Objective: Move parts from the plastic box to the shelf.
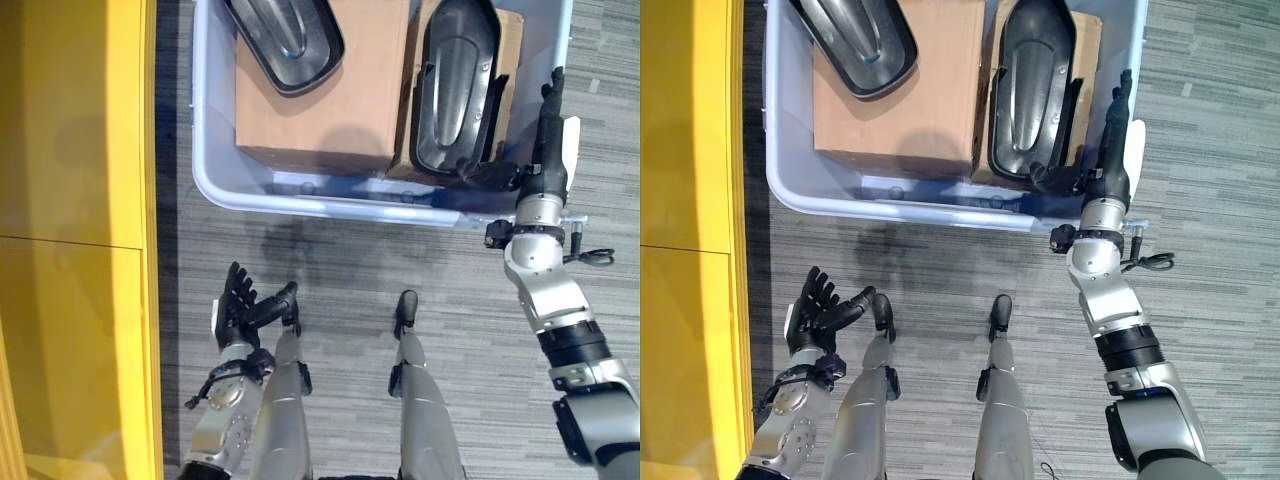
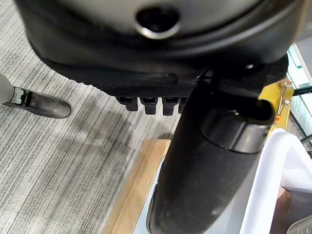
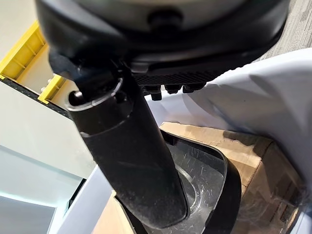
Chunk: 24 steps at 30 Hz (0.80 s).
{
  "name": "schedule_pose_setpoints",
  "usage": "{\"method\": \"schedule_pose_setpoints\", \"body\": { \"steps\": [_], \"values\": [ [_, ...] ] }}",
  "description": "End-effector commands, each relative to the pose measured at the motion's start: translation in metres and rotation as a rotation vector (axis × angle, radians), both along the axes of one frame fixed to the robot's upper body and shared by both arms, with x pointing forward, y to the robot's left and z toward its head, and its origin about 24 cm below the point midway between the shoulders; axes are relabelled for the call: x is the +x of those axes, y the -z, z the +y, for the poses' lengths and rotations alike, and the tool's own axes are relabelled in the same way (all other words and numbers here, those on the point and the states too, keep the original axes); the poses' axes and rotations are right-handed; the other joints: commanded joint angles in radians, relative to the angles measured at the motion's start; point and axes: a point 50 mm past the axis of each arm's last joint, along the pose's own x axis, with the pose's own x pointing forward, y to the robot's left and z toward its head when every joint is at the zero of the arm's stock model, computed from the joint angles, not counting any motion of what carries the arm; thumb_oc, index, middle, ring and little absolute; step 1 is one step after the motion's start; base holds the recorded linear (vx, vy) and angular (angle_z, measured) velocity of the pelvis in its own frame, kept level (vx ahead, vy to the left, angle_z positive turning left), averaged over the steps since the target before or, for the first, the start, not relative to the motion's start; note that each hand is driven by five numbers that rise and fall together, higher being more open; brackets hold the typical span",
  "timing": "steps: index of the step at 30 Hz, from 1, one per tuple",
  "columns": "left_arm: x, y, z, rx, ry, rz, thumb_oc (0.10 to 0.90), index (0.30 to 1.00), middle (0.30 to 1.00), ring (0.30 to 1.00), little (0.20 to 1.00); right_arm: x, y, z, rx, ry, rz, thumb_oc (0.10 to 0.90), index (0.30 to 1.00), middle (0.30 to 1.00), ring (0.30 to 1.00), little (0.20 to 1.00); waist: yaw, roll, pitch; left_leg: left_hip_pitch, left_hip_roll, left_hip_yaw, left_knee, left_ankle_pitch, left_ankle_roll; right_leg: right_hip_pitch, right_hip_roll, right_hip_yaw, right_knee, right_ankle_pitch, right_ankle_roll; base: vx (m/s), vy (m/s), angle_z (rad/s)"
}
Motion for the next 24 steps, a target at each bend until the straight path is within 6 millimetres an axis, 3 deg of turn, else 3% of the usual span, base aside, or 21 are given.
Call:
{"method": "schedule_pose_setpoints", "body": {
  "steps": [1,11,24],
  "values": [
    [-0.004,-0.023,0.007,0.023,-0.032,-0.133,0.9,1.0,1.0,1.0,1.0,-0.006,-0.054,-0.009,-0.113,0.068,-0.205,0.9,1.0,1.0,1.0,1.0,-0.003,-0.003,-0.013,0.106,0.021,-0.041,-0.009,-0.094,-0.005,-0.006,0.001,-0.022,0.086,-0.052,-0.011,0.0,0.0,0.0],
    [-0.002,-0.026,0.007,0.031,-0.041,-0.148,0.9,1.0,1.0,1.0,1.0,-0.011,-0.04,0.003,-0.224,0.051,-0.178,0.9,1.0,1.0,1.0,1.0,-0.003,-0.003,-0.013,0.103,0.017,-0.044,-0.009,-0.094,-0.003,-0.003,-0.002,-0.027,0.081,-0.051,-0.009,0.0,0.0,0.0],
    [-0.002,-0.026,0.007,0.037,-0.039,-0.151,0.9,1.0,1.0,1.0,1.0,-0.011,-0.038,0.012,-0.306,0.039,-0.168,0.9,1.0,1.0,1.0,1.0,0.001,-0.004,-0.013,0.093,0.017,-0.051,-0.009,-0.093,-0.002,-0.004,-0.004,-0.034,0.078,-0.05,-0.009,0.0,0.0,0.0]
  ]
}}
